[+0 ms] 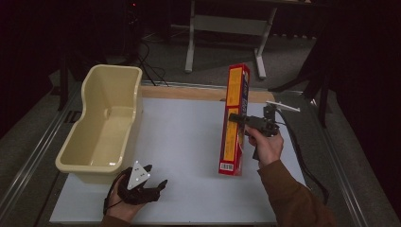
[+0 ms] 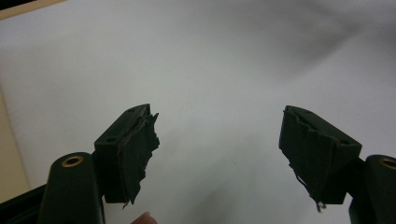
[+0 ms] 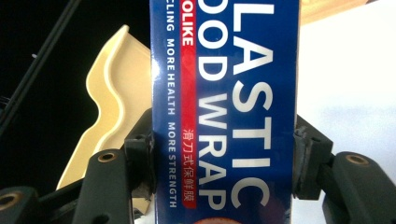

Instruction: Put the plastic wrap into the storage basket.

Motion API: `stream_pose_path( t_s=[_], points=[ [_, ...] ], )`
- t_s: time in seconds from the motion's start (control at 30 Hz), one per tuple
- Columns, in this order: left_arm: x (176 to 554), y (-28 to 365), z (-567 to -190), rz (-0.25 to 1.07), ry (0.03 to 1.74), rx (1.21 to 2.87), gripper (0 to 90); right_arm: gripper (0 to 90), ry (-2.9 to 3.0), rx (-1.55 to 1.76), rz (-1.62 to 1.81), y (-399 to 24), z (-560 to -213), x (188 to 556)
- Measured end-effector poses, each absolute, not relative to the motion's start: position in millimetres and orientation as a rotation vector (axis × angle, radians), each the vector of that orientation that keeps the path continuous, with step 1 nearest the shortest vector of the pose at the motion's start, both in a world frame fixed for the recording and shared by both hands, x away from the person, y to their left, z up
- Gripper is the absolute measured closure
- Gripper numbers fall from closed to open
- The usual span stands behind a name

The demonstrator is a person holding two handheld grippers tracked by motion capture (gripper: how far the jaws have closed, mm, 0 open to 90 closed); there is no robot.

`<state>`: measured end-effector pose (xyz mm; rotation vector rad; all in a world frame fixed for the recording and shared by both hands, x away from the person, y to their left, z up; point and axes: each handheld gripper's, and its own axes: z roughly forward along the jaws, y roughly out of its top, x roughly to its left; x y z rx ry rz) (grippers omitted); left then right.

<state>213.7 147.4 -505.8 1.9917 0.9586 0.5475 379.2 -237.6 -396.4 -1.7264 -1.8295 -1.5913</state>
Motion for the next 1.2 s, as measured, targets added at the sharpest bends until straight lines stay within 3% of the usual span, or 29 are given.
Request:
stream_pose_path(
  t_s=[0.7,1.2],
  points=[
    [213.7,147.0,-506.1,0.547,0.960,1.991,26.4,39.8,-1.904,-1.749,-1.762,-240.6,-364.4,311.5],
    [214.0,146.5,-506.1,0.544,0.959,1.990,26.3,39.9,-1.896,-1.614,-1.796,-196.6,-347.9,322.7]
  ],
)
